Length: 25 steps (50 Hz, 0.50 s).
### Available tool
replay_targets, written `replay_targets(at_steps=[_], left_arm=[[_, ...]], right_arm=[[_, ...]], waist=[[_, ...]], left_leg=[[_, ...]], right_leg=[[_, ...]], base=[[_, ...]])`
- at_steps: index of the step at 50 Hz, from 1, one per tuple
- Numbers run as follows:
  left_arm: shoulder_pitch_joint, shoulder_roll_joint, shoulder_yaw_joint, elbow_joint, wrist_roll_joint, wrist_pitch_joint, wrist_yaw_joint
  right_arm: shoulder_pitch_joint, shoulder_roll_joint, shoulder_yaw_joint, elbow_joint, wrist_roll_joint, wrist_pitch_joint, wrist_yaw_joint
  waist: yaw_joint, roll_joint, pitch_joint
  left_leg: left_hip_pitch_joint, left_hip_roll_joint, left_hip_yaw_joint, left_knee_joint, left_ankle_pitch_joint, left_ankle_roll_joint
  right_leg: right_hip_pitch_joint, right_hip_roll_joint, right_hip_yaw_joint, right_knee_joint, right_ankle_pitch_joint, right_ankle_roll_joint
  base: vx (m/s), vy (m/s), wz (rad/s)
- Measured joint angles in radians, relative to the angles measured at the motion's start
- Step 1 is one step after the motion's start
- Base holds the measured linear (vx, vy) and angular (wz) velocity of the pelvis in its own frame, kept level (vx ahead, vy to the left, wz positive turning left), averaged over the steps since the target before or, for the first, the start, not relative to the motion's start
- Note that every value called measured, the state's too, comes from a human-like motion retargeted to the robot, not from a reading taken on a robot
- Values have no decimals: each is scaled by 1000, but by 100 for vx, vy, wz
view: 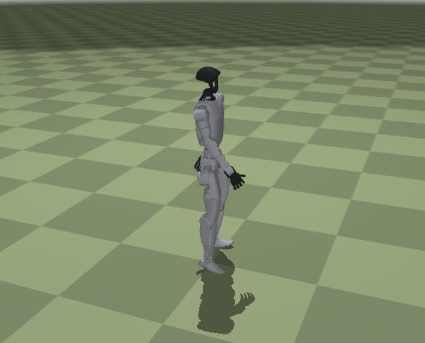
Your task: In place motions
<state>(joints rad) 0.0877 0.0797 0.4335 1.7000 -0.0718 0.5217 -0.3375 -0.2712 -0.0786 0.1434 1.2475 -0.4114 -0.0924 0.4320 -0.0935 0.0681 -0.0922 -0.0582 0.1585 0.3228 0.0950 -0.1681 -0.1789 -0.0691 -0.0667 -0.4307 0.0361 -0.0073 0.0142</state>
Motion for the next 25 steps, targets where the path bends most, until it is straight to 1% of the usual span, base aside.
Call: replay_targets(at_steps=[2, 5, 6, 7, 9, 10, 12, 15, 17, 20, 22, 23, 25], left_arm=[[-184, 6, -32, 0, 61, -24, -82], [-433, 0, -80, -21, 169, -89, -234], [-497, -9, -105, -57, 191, -111, -272], [-558, -18, -129, -97, 211, -132, -302], [-658, -38, -179, -198, 246, -170, -318], [-699, -46, -211, -251, 260, -188, -313], [-749, -37, -295, -365, 300, -231, -284], [-776, 21, -421, -532, 381, -321, -233], [-773, 54, -475, -590, 434, -372, -146], [-743, 45, -519, -593, 466, -390, 54], [-698, 16, -535, -540, 451, -398, 120], [-667, -1, -538, -505, 441, -393, 117], [-592, -38, -511, -409, 430, -371, 53]], right_arm=[[75, -18, -44, 122, -6, 37, -3], [172, -48, -107, 354, -19, 115, -26], [207, -65, -124, 413, -24, 149, -37], [250, -83, -137, 453, -26, 189, -44], [368, -118, -151, 453, -12, 277, -46], [425, -134, -160, 453, -1, 308, -48], [522, -159, -194, 453, 29, 315, -46], [626, -183, -262, 453, 58, 283, -43], [674, -190, -289, 453, 80, 277, -61], [708, -197, -285, 453, 141, 308, -96], [686, -193, -265, 453, 177, 335, -122], [664, -187, -253, 453, 187, 336, -131], [592, -175, -215, 453, 195, 331, -134]], waist=[[14, -11, -6], [20, -30, -11], [21, -31, -9], [21, -32, -6], [21, -28, -3], [20, -24, -4], [16, -18, -6], [13, -19, 11], [16, -23, 17], [31, -22, 12], [41, -18, 6], [45, -16, 3], [49, -13, -5]], left_leg=[[-8, -8, -15, -6, 7, 5], [-11, -21, -27, -22, 20, 18], [-9, -25, -26, -30, 22, 21], [-7, -27, -24, -36, 23, 24], [-10, -29, -18, -41, 21, 28], [-16, -29, -16, -40, 20, 30], [-31, -30, -15, -34, 17, 36], [-37, -37, -14, -29, 15, 40], [-33, -43, -11, -30, 14, 41], [-27, -49, -7, -34, 12, 41], [-24, -50, -5, -38, 10, 42], [-21, -50, -5, -40, 10, 43], [-17, -51, -4, -44, 9, 45]], right_leg=[[3, -7, -14, 3, -3, 6], [13, -15, -51, -7, 3, 13], [14, -13, -51, -12, 7, 14], [15, -11, -51, -17, 11, 15], [9, -9, -44, -23, 19, 21], [4, -8, -40, -25, 23, 24], [-7, -10, -36, -28, 30, 29], [-10, -16, -32, -33, 38, 31], [-7, -21, -29, -34, 38, 31], [-7, -26, -26, -30, 35, 31], [-8, -27, -26, -27, 32, 31], [-8, -27, -26, -26, 31, 31], [-8, -26, -28, -26, 30, 30]], base=[[-4, 6, 34], [-1, -1, 15], [-3, 7, -1], [-3, 11, -12], [-1, 10, -17], [0, 8, -15], [-2, 6, -8], [-2, 1, -1], [-1, 3, -2], [1, 7, -7], [2, 6, -5], [3, 5, -2], [0, 0, 0]])
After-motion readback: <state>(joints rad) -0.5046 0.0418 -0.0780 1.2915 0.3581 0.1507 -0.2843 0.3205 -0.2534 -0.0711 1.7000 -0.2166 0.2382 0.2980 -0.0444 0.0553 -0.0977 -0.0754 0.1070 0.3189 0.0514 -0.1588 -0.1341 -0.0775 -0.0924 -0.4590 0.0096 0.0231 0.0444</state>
